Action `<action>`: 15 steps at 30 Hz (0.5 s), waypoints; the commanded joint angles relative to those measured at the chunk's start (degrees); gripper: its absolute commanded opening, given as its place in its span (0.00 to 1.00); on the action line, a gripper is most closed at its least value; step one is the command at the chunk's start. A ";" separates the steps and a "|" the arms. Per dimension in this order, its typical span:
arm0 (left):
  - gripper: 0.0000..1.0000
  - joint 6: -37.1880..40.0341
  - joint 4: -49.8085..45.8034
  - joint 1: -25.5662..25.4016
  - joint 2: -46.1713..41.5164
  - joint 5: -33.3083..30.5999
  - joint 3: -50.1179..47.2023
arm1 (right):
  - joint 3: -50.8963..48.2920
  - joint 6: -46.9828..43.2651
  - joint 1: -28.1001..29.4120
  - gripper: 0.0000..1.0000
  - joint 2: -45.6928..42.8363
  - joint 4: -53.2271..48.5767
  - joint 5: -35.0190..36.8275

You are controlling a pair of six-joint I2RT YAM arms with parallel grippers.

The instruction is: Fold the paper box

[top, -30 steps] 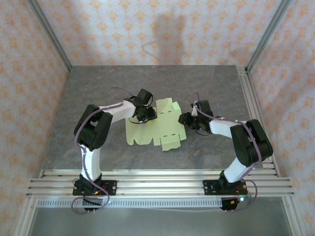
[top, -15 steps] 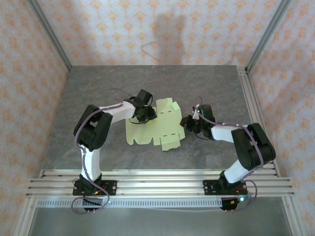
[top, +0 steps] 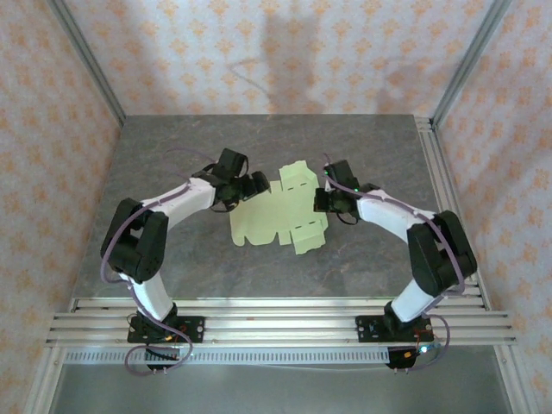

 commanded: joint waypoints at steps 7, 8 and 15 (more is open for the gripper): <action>0.98 1.51 -2.40 3.45 -2.59 -3.59 -3.50 | 13.07 -7.10 7.60 0.00 10.22 -20.70 31.63; 0.98 1.55 -2.55 3.61 -2.66 -3.78 -3.74 | 14.08 -7.06 8.32 0.00 11.36 -21.49 34.28; 0.98 1.95 -2.58 3.73 -3.68 -3.94 -4.52 | 20.87 -1.41 11.27 0.00 18.81 -29.27 52.97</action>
